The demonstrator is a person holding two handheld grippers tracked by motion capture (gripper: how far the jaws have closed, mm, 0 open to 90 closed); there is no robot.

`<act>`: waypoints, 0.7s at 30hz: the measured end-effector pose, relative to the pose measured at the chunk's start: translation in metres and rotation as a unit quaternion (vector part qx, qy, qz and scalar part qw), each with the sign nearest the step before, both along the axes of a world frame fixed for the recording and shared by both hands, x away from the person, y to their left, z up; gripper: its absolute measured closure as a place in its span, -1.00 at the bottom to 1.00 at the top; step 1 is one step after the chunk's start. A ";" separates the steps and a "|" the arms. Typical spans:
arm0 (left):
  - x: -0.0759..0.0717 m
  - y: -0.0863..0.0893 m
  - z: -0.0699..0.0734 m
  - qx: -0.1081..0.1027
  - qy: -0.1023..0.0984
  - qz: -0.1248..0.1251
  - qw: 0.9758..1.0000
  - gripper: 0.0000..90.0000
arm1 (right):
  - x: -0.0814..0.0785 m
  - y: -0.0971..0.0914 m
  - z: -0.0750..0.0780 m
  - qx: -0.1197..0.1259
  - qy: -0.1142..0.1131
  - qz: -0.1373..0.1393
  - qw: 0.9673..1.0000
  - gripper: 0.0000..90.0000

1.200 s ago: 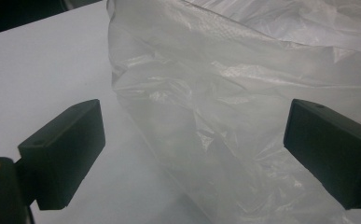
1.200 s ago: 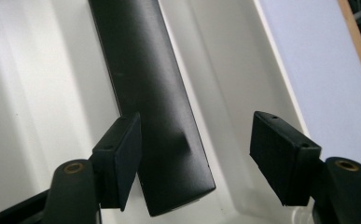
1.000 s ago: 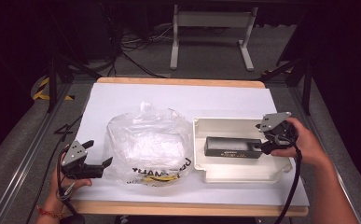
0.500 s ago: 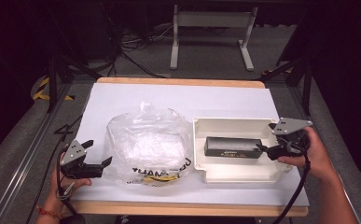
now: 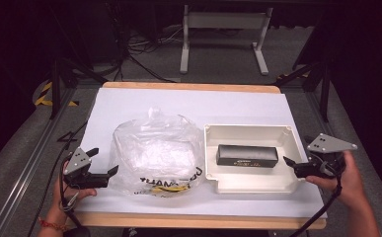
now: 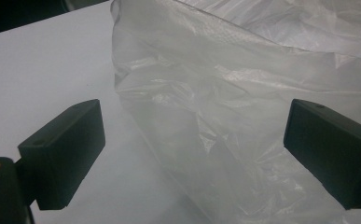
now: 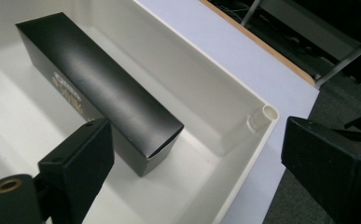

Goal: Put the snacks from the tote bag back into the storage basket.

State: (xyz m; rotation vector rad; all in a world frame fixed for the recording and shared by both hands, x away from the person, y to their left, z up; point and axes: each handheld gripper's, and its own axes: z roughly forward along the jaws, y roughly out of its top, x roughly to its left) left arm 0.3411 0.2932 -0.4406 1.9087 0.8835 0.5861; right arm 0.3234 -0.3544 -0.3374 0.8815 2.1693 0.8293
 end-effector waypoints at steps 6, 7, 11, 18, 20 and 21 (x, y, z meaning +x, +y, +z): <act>0.000 0.001 0.000 -0.004 0.001 0.002 1.000 -0.86 | -0.013 -0.006 -0.008 0.010 -0.016 -0.016 1.000 -0.82; 0.000 0.001 0.000 -0.005 0.000 0.001 1.000 -0.86 | -0.018 -0.009 -0.013 0.019 -0.021 -0.020 0.999 -0.83; 0.001 0.002 0.000 -0.006 0.000 0.001 1.000 -0.86 | -0.024 -0.013 -0.019 0.033 -0.032 -0.032 0.998 -0.85; 0.002 0.001 -0.001 -0.006 0.001 0.001 1.000 -0.86 | -0.037 -0.025 -0.040 0.061 -0.037 -0.059 0.996 -0.87; 0.001 0.001 0.000 -0.008 0.002 0.001 1.000 -0.86 | -0.039 -0.028 -0.046 0.061 -0.040 -0.066 0.995 -0.87; 0.001 0.002 0.000 -0.008 0.001 0.001 1.000 -0.86 | -0.039 -0.028 -0.049 0.065 -0.036 -0.068 0.995 -0.88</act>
